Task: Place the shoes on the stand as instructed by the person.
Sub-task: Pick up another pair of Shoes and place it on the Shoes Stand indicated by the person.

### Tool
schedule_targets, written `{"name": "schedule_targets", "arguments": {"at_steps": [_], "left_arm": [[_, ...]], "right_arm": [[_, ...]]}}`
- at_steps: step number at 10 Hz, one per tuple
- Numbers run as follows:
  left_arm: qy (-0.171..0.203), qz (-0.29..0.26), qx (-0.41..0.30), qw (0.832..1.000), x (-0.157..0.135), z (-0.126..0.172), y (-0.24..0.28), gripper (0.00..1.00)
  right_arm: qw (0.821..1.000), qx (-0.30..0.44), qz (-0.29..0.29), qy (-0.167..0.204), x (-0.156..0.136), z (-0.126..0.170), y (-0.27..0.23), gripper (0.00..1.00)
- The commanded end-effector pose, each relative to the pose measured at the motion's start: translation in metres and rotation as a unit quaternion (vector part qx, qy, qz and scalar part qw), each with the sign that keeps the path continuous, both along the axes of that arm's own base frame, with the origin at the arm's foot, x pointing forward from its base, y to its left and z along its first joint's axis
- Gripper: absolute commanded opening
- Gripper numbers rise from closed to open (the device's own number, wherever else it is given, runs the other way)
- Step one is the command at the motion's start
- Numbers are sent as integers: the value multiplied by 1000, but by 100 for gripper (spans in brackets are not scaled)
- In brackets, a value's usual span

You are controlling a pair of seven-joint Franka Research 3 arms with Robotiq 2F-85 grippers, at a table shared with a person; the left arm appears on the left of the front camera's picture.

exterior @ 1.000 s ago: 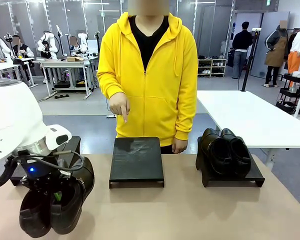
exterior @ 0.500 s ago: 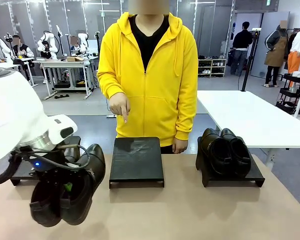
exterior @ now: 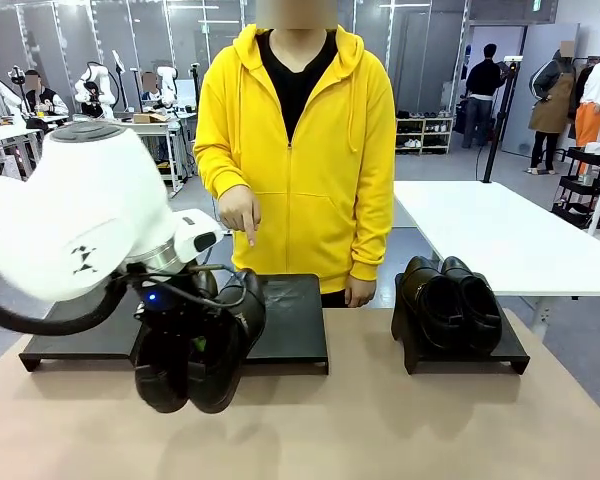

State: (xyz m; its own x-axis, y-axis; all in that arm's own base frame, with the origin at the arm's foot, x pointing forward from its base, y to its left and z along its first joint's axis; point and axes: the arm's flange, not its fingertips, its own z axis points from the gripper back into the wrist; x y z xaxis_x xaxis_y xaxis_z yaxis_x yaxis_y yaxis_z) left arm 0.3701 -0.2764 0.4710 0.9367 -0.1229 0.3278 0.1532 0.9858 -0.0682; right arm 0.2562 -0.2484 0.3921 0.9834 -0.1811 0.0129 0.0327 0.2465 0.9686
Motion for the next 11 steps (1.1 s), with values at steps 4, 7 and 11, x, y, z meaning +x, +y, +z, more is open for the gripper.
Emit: {"name": "schedule_targets", "arguments": {"at_steps": [4, 7, 11], "left_arm": [[-1, -3, 8, 1000, 12, -1, -11, 0], [-1, -3, 8, 1000, 12, -1, -11, 0], [-52, 57, -3, 997, 41, -6, -28, 10]], "right_arm": [[1000, -8, -2, -2, -4, 0, 2, 100], [1000, -8, -2, -2, -4, 0, 2, 100], [1000, -8, -2, -2, -4, 0, 2, 100]]}}
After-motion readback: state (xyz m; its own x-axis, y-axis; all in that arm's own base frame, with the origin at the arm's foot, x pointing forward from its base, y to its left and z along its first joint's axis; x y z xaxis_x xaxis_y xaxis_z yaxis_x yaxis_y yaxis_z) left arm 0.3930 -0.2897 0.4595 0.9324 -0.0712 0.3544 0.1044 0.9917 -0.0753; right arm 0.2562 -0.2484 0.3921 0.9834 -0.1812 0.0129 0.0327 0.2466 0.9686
